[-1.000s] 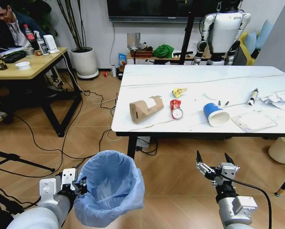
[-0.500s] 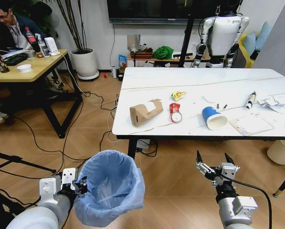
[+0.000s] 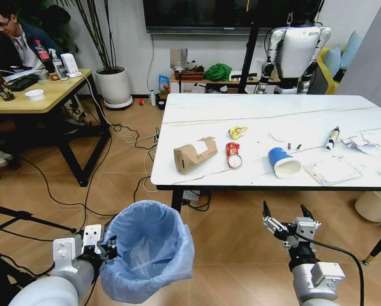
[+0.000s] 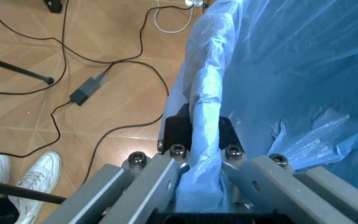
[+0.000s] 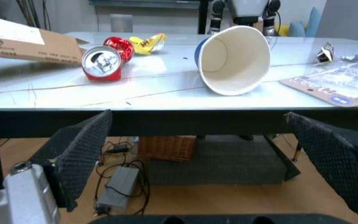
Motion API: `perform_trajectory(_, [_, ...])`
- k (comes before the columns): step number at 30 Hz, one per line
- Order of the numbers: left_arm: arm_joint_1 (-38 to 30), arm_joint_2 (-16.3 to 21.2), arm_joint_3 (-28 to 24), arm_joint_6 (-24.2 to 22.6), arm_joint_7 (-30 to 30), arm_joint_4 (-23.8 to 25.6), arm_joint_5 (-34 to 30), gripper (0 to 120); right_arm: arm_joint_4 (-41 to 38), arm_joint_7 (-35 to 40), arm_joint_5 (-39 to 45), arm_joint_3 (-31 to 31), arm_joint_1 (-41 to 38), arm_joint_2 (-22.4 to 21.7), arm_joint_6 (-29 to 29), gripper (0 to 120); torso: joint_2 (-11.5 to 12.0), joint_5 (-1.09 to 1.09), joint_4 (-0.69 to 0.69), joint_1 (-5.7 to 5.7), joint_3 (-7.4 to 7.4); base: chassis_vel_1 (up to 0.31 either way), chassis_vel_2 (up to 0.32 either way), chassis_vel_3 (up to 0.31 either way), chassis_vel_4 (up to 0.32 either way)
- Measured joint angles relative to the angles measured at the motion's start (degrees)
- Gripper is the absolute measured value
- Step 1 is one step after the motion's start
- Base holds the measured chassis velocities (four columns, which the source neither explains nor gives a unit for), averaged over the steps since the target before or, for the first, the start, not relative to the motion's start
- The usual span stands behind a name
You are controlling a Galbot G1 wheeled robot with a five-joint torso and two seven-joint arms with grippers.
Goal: Pick up the trash bin and place the trash from the table into it.
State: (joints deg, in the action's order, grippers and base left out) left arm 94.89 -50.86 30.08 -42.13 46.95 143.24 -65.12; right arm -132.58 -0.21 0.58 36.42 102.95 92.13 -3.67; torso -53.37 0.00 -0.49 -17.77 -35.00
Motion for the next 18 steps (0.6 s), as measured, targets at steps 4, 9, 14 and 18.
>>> perform_trajectory(4, [0.02, 0.00, 0.09, 0.00, -0.28, 0.00, 0.02, 0, -0.06, 0.02, 0.03, 0.03, 0.00, 0.00, 0.00, 100, -1.03, 0.00, 0.00, -0.45, -0.59, 0.000, 0.000, 0.000, 0.000])
perform_trajectory(9, [-0.02, -0.08, 0.14, 0.00, -0.45, 0.00, 0.04, 0, -0.10, 0.04, 0.04, 0.01, -0.05, 0.00, 0.00, 100, -2.59, 0.00, 0.00, -1.16, -1.44, 0.000, 0.000, 0.000, 0.000])
perform_trajectory(14, [0.01, -0.22, 0.08, 0.00, -0.46, 0.00, 0.11, 0, -0.10, 0.05, 0.04, 0.02, -0.05, 0.00, 0.00, 100, -3.91, 0.00, 0.00, -1.71, -2.21, 0.000, 0.000, 0.000, 0.000])
perform_trajectory(18, [0.01, -0.28, 0.05, 0.00, -0.47, 0.00, 0.15, 0, -0.10, 0.06, 0.04, 0.01, -0.05, 0.00, 0.00, 100, -5.00, 0.00, 0.00, -2.19, -2.83, 0.000, 0.000, 0.000, 0.000])
